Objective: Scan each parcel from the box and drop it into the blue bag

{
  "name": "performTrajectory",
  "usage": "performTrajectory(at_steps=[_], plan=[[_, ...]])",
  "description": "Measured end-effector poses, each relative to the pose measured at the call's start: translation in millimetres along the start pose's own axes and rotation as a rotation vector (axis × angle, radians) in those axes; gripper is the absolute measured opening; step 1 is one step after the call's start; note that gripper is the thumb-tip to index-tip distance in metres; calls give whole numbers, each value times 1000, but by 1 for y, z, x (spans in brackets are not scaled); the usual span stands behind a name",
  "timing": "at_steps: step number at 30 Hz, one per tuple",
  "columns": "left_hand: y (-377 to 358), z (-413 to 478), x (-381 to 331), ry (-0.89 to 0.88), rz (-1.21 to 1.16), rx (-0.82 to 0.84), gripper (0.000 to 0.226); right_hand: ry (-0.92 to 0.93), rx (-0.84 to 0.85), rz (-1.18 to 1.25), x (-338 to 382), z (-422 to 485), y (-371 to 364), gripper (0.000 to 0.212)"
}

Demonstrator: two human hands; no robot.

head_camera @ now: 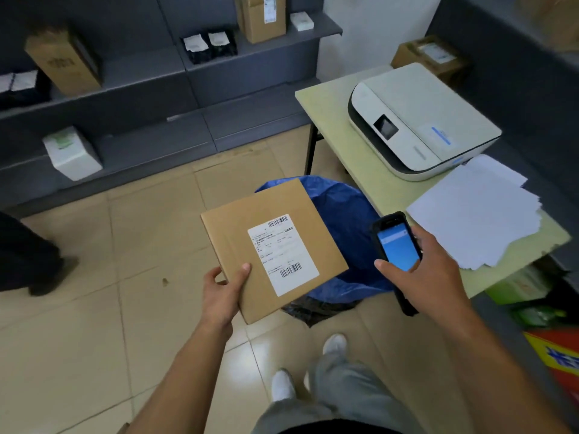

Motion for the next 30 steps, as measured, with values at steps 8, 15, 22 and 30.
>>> performTrajectory(at_steps=[8, 15, 22, 30], plan=[[-50, 26, -41, -47, 199, 68, 76, -88, -96, 82, -36, 31, 13, 66], [-81, 65, -81, -100, 350, 129, 82, -152, -193, 191, -52, 65, 30, 59], [-101, 87, -85, -68, 382, 205, 83, -201, -283, 227, -64, 75, 35, 58], [-123, 160, -128, -173, 580, 347, 65, -333, -444, 250, -71, 77, -4, 73]])
Point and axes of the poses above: each hand's wrist, its own z-axis towards the middle knuckle, its own y-axis out of the back of the hand, x = y × z, the point moved 1 cm from there along z, towards the middle knuckle, and after that the axes turned 15 degrees about z, right-handed, at the moved point
